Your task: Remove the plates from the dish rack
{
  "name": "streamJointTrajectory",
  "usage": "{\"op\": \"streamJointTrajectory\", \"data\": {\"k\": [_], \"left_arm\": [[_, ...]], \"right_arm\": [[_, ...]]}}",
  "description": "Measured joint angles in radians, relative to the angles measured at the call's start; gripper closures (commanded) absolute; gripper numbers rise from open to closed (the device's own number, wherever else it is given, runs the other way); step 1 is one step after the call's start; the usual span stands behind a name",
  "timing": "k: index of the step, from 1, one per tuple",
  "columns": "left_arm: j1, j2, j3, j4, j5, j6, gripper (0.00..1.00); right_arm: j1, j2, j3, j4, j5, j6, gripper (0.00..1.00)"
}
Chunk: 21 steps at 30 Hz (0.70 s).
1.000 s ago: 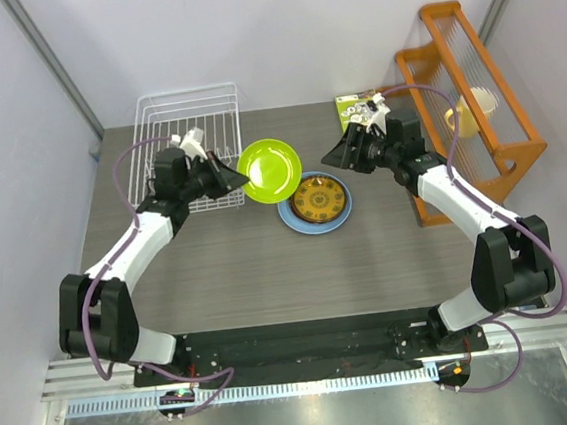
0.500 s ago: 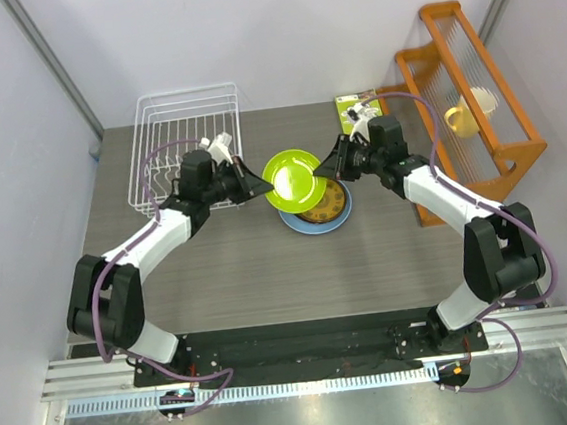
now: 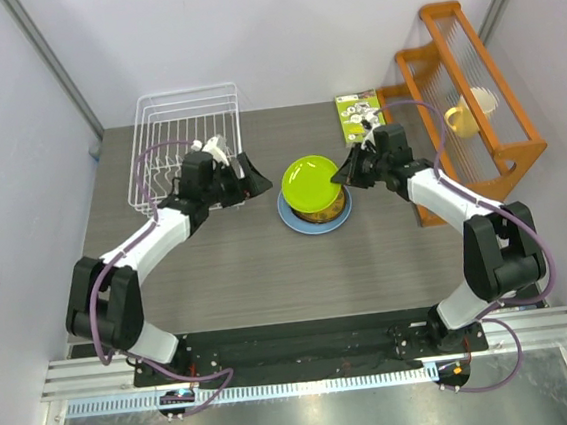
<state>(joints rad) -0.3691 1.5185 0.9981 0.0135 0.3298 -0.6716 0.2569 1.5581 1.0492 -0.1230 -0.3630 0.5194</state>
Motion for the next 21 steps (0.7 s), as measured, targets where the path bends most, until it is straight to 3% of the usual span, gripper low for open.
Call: {"op": "streamJointTrajectory", "data": {"k": [4,15,18,19,21], "left_arm": [[0.0,-0.058,-0.008,-0.089,-0.154,0.06,0.0],[0.0,-0.353,-0.123,-0.164,-0.624,0.196,0.01],[0.0,-0.41,-0.162,-0.171,-0.718,0.224,0.0],[0.0,-0.427,-0.172,-0.174,-0.743,0.233,0.01],[0.0,-0.451,-0.183,-0.177,-0.782,0.24,0.01]], "right_arm": [[-0.045,0.007,-0.012,-0.026,0.037,-0.017,0.99],[-0.084,0.193,0.01,-0.03,0.023,-0.063,0.97],[-0.084,0.22,0.039,-0.014,0.003,-0.066,0.89],[-0.084,0.228,0.045,-0.009,0.0,-0.068,0.77],[-0.084,0.24,0.055,-0.003,-0.015,-0.064,0.68]]}}
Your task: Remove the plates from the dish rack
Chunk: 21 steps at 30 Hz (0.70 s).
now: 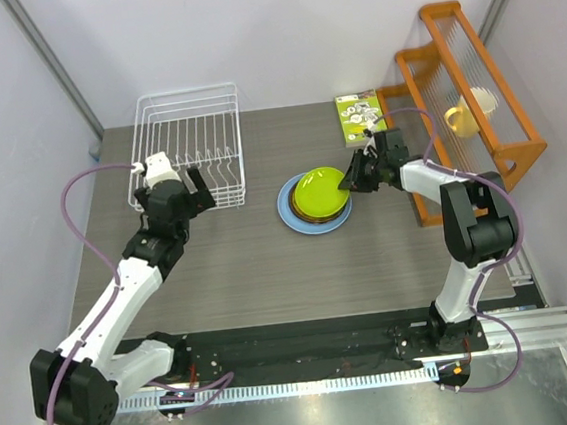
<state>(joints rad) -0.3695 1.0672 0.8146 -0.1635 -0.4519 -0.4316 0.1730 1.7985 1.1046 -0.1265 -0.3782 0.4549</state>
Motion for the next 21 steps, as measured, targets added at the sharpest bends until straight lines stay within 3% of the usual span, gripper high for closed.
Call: {"op": "streamJointTrajectory", "data": {"k": [1,4,10,15,21], "left_arm": [[0.0,-0.006,-0.002,0.0,-0.012,0.003,0.01],[0.0,-0.011,-0.002,0.0,-0.032,0.01,0.01],[0.0,0.003,-0.002,-0.001,-0.037,0.014,0.0],[0.0,0.009,-0.002,-0.003,-0.037,0.014,0.01],[0.0,0.009,-0.002,-0.005,-0.037,0.013,0.01]], "right_arm": [[0.0,0.003,0.003,0.002,-0.002,0.001,0.57],[0.001,0.008,0.005,0.002,-0.012,-0.001,0.43],[0.01,0.008,0.024,-0.043,-0.008,-0.036,0.37],[0.044,-0.014,0.042,-0.118,0.054,-0.092,0.19],[0.096,-0.158,0.034,-0.194,0.237,-0.154,0.08]]}}
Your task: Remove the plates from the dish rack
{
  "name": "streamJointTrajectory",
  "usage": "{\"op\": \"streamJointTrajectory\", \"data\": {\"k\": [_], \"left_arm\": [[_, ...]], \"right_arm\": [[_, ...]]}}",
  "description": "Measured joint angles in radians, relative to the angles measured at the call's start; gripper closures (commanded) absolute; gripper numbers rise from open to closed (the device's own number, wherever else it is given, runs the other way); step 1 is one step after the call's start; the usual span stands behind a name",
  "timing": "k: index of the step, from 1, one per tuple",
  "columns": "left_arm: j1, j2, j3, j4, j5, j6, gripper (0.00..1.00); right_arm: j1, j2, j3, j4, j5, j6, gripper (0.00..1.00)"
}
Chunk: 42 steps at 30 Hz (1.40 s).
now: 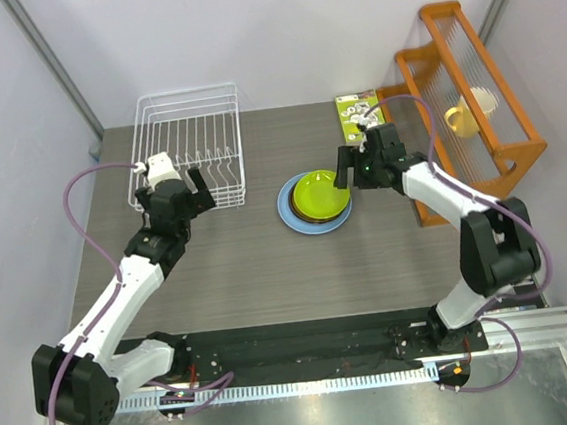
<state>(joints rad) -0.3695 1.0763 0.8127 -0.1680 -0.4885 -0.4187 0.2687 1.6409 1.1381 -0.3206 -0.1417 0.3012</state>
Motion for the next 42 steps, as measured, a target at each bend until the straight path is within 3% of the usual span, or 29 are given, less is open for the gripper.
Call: {"op": "streamJointTrajectory", "data": {"k": [10,17,21,28,42], "left_arm": [[-0.002,0.022,0.006,-0.008,0.007,-0.009,0.01],[-0.002,0.018,0.01,-0.023,-0.002,-0.018,0.01],[-0.002,0.003,0.008,-0.04,-0.022,-0.018,0.0],[-0.002,0.004,0.007,-0.039,-0.035,-0.012,0.01],[-0.002,0.031,0.008,-0.039,-0.051,0.038,0.0]], "right_arm": [[0.01,-0.337,-0.24,0.097,0.415,-0.068,0.0],[0.01,-0.403,-0.512,0.31,0.594,-0.112,0.0],[0.01,-0.403,-0.57,0.411,0.677,-0.148,0.0],[0.011,-0.386,-0.547,0.484,0.754,-0.16,0.0],[0.011,-0.386,-0.555,0.544,0.758,-0.172,0.0]]}}
